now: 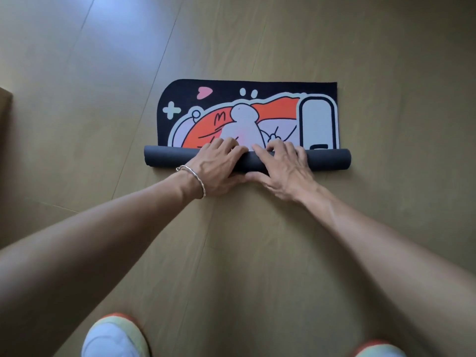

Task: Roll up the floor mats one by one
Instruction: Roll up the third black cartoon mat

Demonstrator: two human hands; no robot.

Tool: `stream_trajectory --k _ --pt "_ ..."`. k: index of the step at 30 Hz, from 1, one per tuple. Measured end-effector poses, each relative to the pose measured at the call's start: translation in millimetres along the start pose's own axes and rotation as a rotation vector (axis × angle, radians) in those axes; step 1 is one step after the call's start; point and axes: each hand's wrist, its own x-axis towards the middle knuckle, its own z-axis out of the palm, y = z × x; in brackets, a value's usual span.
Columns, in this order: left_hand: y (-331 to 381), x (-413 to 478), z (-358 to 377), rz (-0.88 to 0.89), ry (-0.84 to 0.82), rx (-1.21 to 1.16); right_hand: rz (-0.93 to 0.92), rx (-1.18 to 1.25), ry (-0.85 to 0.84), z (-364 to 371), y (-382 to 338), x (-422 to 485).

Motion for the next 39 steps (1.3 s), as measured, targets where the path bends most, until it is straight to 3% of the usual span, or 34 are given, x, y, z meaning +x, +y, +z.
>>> stream_trajectory --k 10,17,20,26,32,39 --pt "14.5 -13.5 8.1 -0.055 -0.082 0.103 -0.091 0.001 -0.054 -1.9 2.4 -9.6" --pt "47.7 -86.0 51.1 0.040 0.072 0.065 -0.182 -0.098 -0.131 29.3 -17.8 -80.0" --pt "57.3 -108.8 61.2 0.093 0.091 0.073 -0.204 -0.088 -0.075 50.5 -24.1 -105.7" --pt "58.9 -114.2 61.1 0.109 0.082 0.065 -0.147 -0.078 0.093 62.3 -34.5 -122.6" --pt "47.6 -109.4 56.3 0.165 0.043 0.118 -0.043 -0.012 0.046 74.1 -68.1 -133.4" --pt "43.7 -99.0 43.3 -0.022 0.062 0.118 0.035 -0.021 0.035 49.3 -56.2 -79.5"
